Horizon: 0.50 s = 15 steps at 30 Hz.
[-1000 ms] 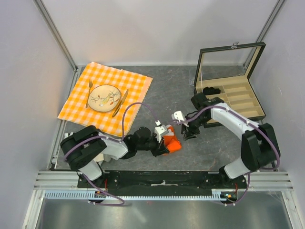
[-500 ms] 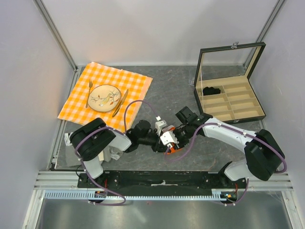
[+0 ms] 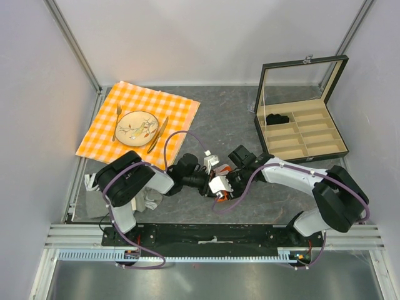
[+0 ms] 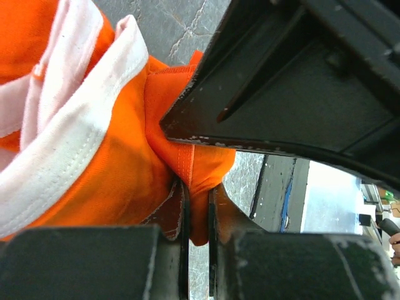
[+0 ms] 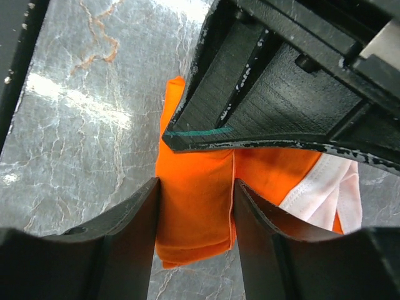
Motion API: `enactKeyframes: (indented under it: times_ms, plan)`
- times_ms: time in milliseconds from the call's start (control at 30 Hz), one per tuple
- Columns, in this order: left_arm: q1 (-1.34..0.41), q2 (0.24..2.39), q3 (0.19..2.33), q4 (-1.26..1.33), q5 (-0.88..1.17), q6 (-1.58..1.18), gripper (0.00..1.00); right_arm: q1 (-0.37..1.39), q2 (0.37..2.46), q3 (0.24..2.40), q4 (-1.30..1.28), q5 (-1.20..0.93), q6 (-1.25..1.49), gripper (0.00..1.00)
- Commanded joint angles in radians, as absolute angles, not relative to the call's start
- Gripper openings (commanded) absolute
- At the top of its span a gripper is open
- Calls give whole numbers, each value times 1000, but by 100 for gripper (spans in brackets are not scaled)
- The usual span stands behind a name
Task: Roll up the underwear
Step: Roll the underwear to the center of the board.
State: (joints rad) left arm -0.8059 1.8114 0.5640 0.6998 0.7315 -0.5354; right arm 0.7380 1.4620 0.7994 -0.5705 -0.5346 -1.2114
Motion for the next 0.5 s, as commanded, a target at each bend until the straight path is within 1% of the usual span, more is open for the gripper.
enactKeyframes:
  times_ms: [0,100,133,167,200,233,300,333,400,433,467]
  plan:
    - [-796,1838,552,548,637,-555,5,745,1512,761,-572,-476,-1187,53]
    - [-795,1794,546,551,603,-569,16,746,1531,758,-572,-466,-1180,43]
    - [-795,1780,537,552,591,-572,23,744,1540,759,-574,-469,-1177,35]
    - [-795,1760,531,552,566,-575,26,745,1545,764,-580,-471,-1172,32]
    - [-792,1723,525,558,555,-574,29,746,1548,767,-586,-472,-1167,26]
    - [-790,1698,509,560,540,-577,35,746,1558,772,-591,-476,-1166,24]
    - [-787,1654,480,566,494,-577,40,745,1569,787,-607,-486,-1158,19]
    - [-787,1593,470,568,473,-574,46,746,1581,793,-614,-492,-1157,17]
    - [-785,1527,434,565,411,-557,51,746,1597,814,-640,-509,-1147,14]
    - [-785,1461,422,552,388,-537,55,746,1608,821,-653,-515,-1141,14]
    - [-785,1421,408,545,344,-526,56,746,1614,834,-661,-529,-1138,14]
